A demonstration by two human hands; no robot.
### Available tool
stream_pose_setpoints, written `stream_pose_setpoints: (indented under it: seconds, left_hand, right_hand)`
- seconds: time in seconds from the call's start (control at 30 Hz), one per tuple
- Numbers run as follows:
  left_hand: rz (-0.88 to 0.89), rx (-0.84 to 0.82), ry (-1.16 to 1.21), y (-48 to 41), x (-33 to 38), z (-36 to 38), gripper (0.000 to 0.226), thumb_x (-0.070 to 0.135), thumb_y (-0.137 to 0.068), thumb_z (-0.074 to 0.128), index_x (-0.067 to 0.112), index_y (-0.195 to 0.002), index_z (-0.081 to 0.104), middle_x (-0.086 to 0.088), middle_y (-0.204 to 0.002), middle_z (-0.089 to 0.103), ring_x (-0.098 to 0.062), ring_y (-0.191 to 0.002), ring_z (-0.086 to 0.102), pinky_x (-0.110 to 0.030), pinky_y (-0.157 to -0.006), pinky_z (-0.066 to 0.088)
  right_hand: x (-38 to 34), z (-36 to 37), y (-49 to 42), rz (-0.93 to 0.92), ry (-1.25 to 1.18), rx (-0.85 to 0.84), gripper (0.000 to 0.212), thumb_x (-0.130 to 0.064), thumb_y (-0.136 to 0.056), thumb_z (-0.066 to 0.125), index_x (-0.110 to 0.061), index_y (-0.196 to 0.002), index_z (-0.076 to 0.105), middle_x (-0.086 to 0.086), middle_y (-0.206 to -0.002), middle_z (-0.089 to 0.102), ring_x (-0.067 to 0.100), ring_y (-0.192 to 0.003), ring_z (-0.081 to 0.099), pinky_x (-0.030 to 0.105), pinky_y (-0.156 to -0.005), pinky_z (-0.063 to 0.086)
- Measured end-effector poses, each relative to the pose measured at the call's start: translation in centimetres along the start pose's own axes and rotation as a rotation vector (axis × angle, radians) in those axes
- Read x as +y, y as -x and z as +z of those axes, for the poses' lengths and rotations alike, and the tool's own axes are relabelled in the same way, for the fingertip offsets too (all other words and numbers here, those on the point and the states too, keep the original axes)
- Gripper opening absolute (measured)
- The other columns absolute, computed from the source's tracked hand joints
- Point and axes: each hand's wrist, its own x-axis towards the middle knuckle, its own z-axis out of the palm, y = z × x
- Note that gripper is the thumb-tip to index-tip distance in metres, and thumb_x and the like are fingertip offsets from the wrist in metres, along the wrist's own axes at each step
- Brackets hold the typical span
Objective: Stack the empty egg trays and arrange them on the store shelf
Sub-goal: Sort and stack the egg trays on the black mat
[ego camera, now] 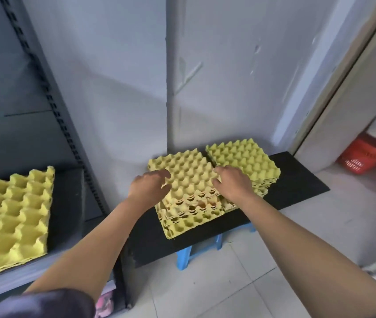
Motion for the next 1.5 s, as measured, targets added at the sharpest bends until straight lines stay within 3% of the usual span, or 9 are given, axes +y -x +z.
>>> stream_pose_setpoints:
  seconds: [0.57, 0.73, 0.83, 0.97, 1.13, 1.2, 1.3, 1.43, 1.5]
  left_hand:
    - [-0.036, -0.172, 0.086, -15.5, 3.4, 6.0, 0.025, 0.033, -0.095, 0.044, 0.026, -0.116, 0.057, 0.008, -0.117, 0.059, -0.015, -0.107, 0.056, -0.033, -0.086, 0.048]
    - [-0.219, -0.228, 0.151, -16.4, 2.5, 8.6, 0.025, 0.032, -0.095, 0.046, 0.027, -0.116, 0.056, 0.008, -0.117, 0.058, -0.016, -0.104, 0.058, -0.033, -0.085, 0.05]
    - [-0.319, -0.252, 0.193, -16.4, 2.1, 10.5, 0.025, 0.033, -0.093, 0.047, 0.029, -0.117, 0.055, 0.007, -0.119, 0.056, -0.016, -0.102, 0.058, -0.036, -0.082, 0.052]
    - [-0.51, -0.187, 0.211, -16.3, 1.9, 13.0, 0.047, 0.034, -0.09, 0.054, 0.028, -0.135, 0.043, -0.001, -0.139, 0.043, -0.026, -0.115, 0.052, -0.042, -0.091, 0.048]
    - [-0.839, -0.186, 0.29, -15.9, 1.0, 15.4, 0.065, 0.027, -0.088, 0.053, 0.021, -0.146, 0.025, -0.011, -0.146, 0.029, -0.034, -0.132, 0.029, -0.046, -0.101, 0.034]
    - [-0.889, -0.213, 0.326, -16.2, 0.5, 16.3, 0.064, 0.025, -0.086, 0.053, 0.017, -0.143, 0.026, -0.012, -0.143, 0.03, -0.036, -0.131, 0.028, -0.046, -0.1, 0.034]
    - [-0.916, -0.233, 0.322, -16.8, 0.0, 17.7, 0.061, 0.026, -0.086, 0.051, 0.014, -0.141, 0.027, -0.013, -0.141, 0.032, -0.037, -0.131, 0.028, -0.046, -0.099, 0.034]
    - [-0.959, -0.166, 0.264, -17.3, -0.5, 18.8, 0.066, 0.036, -0.086, 0.049, 0.015, -0.144, 0.024, -0.011, -0.143, 0.033, -0.035, -0.133, 0.026, -0.045, -0.1, 0.033]
    - [-1.014, -0.15, 0.271, -17.1, -0.9, 19.1, 0.071, 0.041, -0.086, 0.052, 0.015, -0.145, 0.023, -0.01, -0.144, 0.033, -0.034, -0.132, 0.028, -0.045, -0.102, 0.033]
  right_hand:
    - [10.5, 3.4, -12.4, 0.061, -0.041, -0.262, 0.04, -0.038, -0.097, 0.046, -0.021, -0.133, 0.048, 0.007, -0.122, 0.057, 0.029, -0.113, 0.053, 0.042, -0.087, 0.049]
    - [11.8, 5.8, -15.8, 0.019, -0.113, -0.359, 0.039, -0.033, -0.096, 0.048, -0.012, -0.129, 0.052, 0.009, -0.117, 0.059, 0.027, -0.106, 0.056, 0.038, -0.083, 0.05]
    - [12.5, 7.2, -17.4, -0.02, -0.162, -0.419, 0.033, -0.03, -0.096, 0.048, -0.01, -0.121, 0.055, 0.007, -0.103, 0.06, 0.021, -0.086, 0.058, 0.029, -0.061, 0.043]
    - [13.4, 9.8, -19.9, -0.024, -0.245, -0.491, 0.019, -0.027, -0.096, 0.05, -0.01, -0.101, 0.056, -0.003, -0.082, 0.053, 0.016, -0.076, 0.055, 0.024, -0.056, 0.037]
    - [13.2, 12.4, -21.9, -0.015, -0.305, -0.573, 0.044, -0.028, -0.098, 0.049, -0.006, -0.136, 0.044, 0.01, -0.125, 0.056, 0.024, -0.113, 0.056, 0.029, -0.088, 0.042]
    - [13.0, 13.8, -22.5, -0.014, -0.315, -0.578, 0.044, -0.029, -0.098, 0.05, -0.005, -0.134, 0.046, 0.012, -0.13, 0.054, 0.026, -0.115, 0.055, 0.032, -0.094, 0.044]
    - [12.8, 16.5, -23.3, -0.008, -0.321, -0.565, 0.039, -0.034, -0.096, 0.051, -0.007, -0.124, 0.051, 0.01, -0.112, 0.059, 0.019, -0.089, 0.061, 0.031, -0.079, 0.051]
    - [12.2, 18.4, -23.6, 0.012, -0.319, -0.597, 0.052, -0.032, -0.1, 0.045, -0.002, -0.141, 0.034, 0.013, -0.126, 0.054, 0.024, -0.103, 0.06, 0.029, -0.085, 0.047]
    - [11.8, 19.0, -24.0, 0.065, -0.329, -0.614, 0.059, -0.032, -0.1, 0.044, 0.001, -0.145, 0.023, 0.015, -0.119, 0.058, 0.02, -0.085, 0.062, 0.025, -0.068, 0.048]
